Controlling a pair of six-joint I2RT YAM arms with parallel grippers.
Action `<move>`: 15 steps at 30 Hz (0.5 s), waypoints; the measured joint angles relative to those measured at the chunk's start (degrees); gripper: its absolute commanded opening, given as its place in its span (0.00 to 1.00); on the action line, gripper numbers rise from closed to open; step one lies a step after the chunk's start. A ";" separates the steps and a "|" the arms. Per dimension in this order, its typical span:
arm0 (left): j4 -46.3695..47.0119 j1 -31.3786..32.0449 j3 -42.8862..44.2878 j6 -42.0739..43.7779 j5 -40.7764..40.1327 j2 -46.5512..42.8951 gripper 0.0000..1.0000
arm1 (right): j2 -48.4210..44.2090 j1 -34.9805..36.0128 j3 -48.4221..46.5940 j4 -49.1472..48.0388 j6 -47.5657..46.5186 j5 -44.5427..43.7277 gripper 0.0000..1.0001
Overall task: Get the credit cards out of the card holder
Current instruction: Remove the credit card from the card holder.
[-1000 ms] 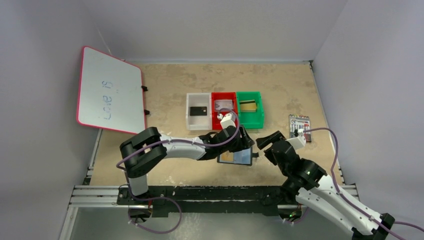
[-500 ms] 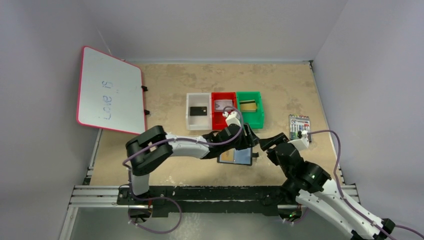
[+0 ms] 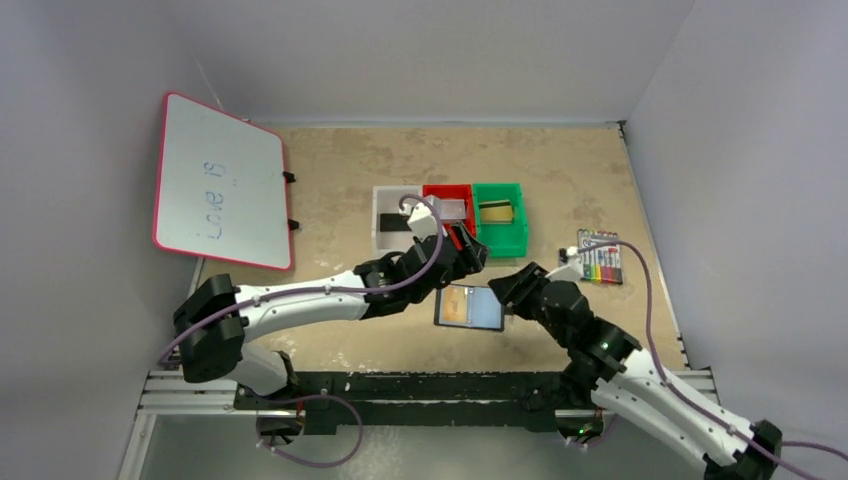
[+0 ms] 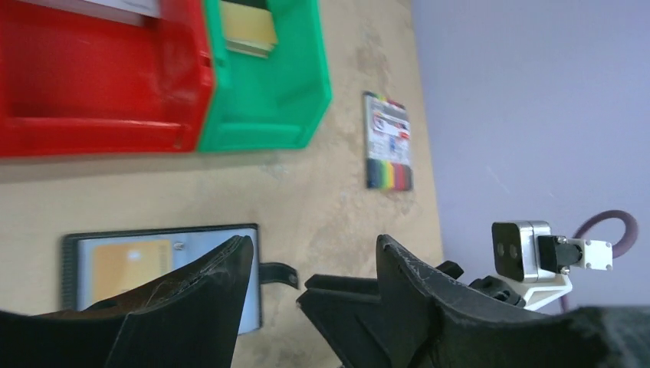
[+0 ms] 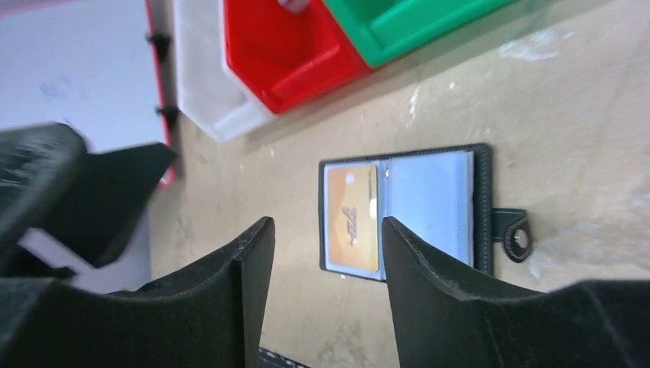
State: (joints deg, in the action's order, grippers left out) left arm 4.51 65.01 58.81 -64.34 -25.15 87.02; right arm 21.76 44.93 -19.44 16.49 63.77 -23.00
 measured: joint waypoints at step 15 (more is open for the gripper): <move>-18.38 -0.44 -6.32 -0.09 -8.79 3.37 0.60 | 42.12 -8.24 2.40 -36.02 -7.37 31.74 0.47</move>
State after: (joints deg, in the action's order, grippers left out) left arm -13.87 64.58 52.49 -64.42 -33.93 90.39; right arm 63.88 36.69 -17.04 -19.53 56.40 8.73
